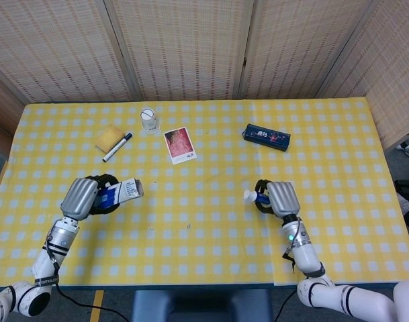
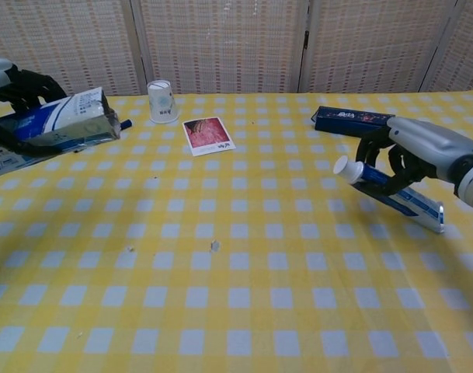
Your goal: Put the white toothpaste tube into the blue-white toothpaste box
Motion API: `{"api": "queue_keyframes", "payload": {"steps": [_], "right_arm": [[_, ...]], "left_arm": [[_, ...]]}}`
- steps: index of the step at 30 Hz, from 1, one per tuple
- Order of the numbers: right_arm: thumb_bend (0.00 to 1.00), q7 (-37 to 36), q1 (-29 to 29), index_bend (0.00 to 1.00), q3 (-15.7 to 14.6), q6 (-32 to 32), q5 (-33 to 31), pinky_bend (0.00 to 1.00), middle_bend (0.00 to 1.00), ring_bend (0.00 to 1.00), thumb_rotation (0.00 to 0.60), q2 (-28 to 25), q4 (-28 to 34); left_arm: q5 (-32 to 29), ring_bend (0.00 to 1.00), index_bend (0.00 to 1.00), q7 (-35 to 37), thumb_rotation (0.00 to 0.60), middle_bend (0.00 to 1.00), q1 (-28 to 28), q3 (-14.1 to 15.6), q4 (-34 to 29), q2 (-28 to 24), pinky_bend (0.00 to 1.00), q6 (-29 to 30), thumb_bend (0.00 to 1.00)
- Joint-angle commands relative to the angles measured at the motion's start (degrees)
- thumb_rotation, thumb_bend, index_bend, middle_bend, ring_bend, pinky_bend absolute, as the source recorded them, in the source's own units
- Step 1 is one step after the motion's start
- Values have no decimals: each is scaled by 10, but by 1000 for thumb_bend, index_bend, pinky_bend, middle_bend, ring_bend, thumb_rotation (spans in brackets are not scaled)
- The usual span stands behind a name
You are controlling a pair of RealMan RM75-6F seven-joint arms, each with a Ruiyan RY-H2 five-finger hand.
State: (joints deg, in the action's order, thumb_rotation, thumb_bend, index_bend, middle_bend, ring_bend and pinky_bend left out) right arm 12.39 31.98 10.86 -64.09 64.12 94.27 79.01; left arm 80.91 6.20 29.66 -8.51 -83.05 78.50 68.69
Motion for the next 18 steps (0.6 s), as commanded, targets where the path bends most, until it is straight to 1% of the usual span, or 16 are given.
{"api": "queue_keyframes", "payload": {"steps": [1,5,8,14,17,18], "right_arm": [[479,-112,-17,747,12,-17,52,738,529,738,600,-25,14],[479,-197,-31,747,15,-37,95,738,529,738,600,-50,39],[479,-239,-39,747,16,-47,114,738,529,739,600,-70,65],[482,-303,-52,748,20,-57,134,771,532,765,600,-107,117],[483,-328,-56,753,22,-65,146,778,537,769,600,-116,135],[483,-347,-57,753,24,-63,149,778,538,770,600,-122,148]], "left_arm": [[-9,583,571,0,600,655,-2,-2,-3,-4,562,-4,253],[-19,583,571,-4,600,656,-4,-4,-3,-7,562,-7,254],[-22,583,571,-6,600,656,-6,-3,-7,-8,562,-6,253],[-21,583,571,-15,600,656,-11,-4,-19,-11,562,2,253],[-24,583,571,-17,600,656,-14,-5,-23,-13,562,6,254],[-26,583,571,-17,600,655,-16,-4,-25,-13,562,6,254]]}}
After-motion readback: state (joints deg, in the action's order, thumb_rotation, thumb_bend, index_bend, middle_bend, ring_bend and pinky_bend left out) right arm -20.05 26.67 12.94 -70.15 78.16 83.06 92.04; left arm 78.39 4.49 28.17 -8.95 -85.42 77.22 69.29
